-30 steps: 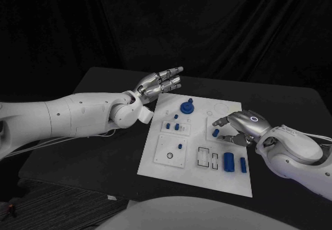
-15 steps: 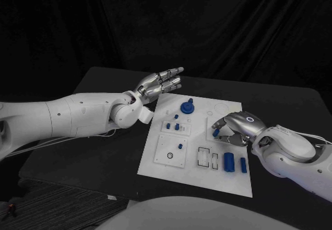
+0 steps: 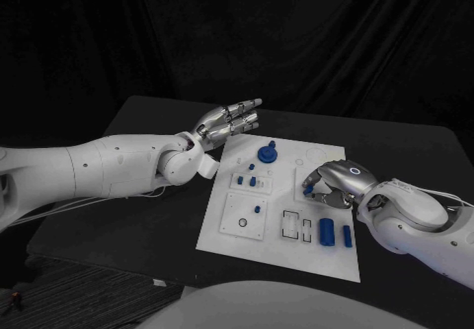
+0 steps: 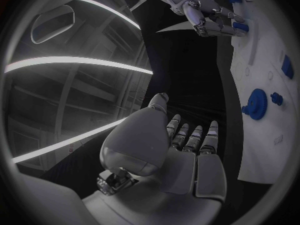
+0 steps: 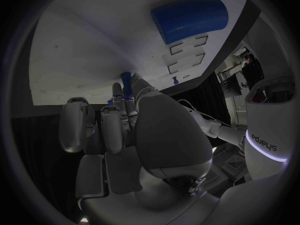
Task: Assemble the parts on the task board
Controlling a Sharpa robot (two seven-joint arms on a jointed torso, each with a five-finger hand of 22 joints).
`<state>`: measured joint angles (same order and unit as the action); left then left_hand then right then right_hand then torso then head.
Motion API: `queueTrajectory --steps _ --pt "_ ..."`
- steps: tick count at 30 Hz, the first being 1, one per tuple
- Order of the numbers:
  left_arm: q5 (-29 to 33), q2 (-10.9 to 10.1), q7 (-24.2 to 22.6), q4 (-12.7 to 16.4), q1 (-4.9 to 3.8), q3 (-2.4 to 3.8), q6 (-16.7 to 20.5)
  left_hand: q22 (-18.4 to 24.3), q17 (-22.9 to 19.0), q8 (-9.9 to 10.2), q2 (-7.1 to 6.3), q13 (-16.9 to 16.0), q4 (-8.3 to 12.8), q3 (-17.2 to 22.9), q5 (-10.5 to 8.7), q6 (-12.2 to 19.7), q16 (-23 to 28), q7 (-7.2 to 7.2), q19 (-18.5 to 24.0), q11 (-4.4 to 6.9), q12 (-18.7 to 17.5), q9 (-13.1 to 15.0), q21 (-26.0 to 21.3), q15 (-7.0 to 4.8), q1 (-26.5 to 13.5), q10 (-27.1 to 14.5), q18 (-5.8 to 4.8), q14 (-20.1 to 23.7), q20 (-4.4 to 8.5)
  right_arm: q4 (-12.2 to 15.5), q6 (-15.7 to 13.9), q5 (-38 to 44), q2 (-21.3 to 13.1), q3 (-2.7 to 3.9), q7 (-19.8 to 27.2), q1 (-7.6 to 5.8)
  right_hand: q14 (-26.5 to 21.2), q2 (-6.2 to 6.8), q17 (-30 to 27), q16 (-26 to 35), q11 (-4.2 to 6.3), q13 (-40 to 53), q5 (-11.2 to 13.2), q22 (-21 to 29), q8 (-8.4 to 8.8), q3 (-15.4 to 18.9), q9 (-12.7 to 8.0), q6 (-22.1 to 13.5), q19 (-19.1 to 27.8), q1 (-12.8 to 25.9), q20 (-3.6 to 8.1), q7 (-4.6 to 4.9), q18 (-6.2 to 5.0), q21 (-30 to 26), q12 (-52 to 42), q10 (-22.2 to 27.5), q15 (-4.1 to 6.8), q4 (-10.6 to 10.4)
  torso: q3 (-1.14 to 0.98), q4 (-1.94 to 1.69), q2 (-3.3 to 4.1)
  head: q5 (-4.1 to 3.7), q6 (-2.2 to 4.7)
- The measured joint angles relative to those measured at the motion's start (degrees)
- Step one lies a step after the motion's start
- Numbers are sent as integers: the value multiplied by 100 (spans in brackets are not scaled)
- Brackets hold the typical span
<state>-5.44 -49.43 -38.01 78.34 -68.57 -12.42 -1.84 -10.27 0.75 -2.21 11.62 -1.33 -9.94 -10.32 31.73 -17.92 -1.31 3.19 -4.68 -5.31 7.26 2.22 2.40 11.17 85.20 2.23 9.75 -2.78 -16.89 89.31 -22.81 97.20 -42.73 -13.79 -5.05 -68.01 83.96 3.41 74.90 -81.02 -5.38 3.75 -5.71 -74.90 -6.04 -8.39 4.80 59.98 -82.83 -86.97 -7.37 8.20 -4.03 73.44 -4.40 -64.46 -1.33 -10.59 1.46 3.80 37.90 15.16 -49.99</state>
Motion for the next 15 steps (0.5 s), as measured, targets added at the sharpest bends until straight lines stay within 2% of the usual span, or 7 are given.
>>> queueTrajectory --steps 5,10,15 --pt "0 11 2 -21 6 0 -3 0 0 0 0 0 32 32 0 -23 0 23 0 0 0 1 0 21 0 0 0 21 0 0 -7 -15 0 0 13 2 15 -76 0 0 21 0 28 0 -6 -140 9 134 -21 -139 21 -12 0 0 0 -138 25 39 1 -3 -1 -1 0" --pt "0 13 4 -30 10 0 -6 0 0 0 23 0 31 32 22 -41 0 41 0 0 0 5 0 21 23 0 0 21 0 12 -19 -23 -12 0 18 4 -2 -67 0 0 84 0 33 -4 -57 -293 39 328 -20 -327 61 -62 0 6 0 -364 82 120 1 1 -1 32 0" --pt "0 14 8 -31 12 0 -12 10 0 -2 23 0 72 72 23 -97 0 97 0 30 0 12 0 21 23 -9 0 21 0 90 -82 -29 -60 -2 16 5 -1 -92 0 0 137 -12 189 -4 -59 -413 61 460 -30 -407 113 -99 0 60 25 -552 123 192 1 3 -2 55 0"
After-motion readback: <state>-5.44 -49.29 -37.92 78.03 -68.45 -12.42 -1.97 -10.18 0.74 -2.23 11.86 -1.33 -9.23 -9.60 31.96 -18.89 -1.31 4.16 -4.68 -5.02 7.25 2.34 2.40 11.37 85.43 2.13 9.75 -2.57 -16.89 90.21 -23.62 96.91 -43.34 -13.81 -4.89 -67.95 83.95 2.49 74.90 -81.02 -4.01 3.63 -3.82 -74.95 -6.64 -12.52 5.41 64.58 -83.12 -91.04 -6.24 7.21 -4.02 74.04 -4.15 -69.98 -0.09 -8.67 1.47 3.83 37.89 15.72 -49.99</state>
